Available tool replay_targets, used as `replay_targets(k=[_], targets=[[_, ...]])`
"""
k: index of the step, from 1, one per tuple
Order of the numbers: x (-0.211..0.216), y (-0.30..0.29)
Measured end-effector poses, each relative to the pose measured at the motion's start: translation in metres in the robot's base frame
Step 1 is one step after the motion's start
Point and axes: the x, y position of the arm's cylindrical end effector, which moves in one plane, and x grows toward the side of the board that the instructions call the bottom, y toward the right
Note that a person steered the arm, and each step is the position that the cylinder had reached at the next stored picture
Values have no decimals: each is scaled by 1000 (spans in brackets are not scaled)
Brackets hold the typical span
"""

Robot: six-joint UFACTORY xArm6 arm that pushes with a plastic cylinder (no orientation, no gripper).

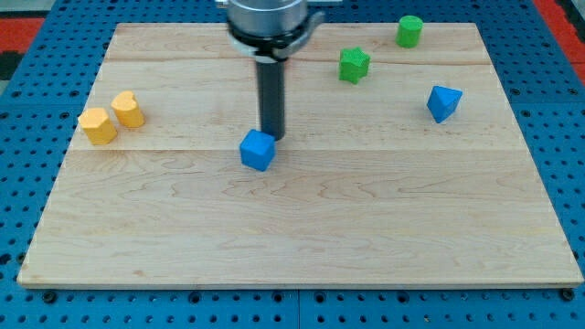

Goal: Push the blue triangle to the bottom of the red star

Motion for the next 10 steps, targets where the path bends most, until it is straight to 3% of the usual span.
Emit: replay_targets(k=[2,3,6,8,10], targets=[[-1,244],[-34,289],[-74,140],[-120,135],[-107,77]])
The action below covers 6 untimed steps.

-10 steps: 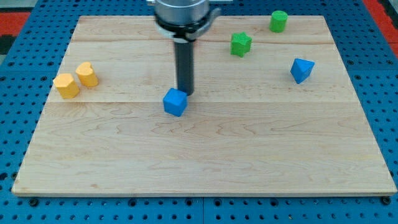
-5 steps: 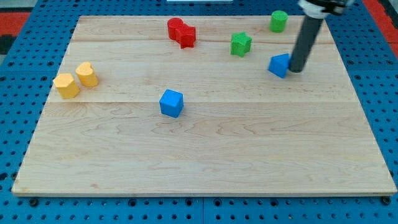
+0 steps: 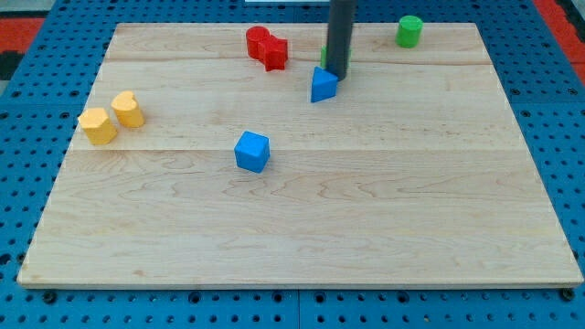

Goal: Push the blue triangle to the bottom of the red star

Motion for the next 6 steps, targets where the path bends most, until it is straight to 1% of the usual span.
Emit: replay_targets(k=[1,2,3,5,6], targets=[[34,-18],[50,0],[67,-12],[75,-51],[122,-46]])
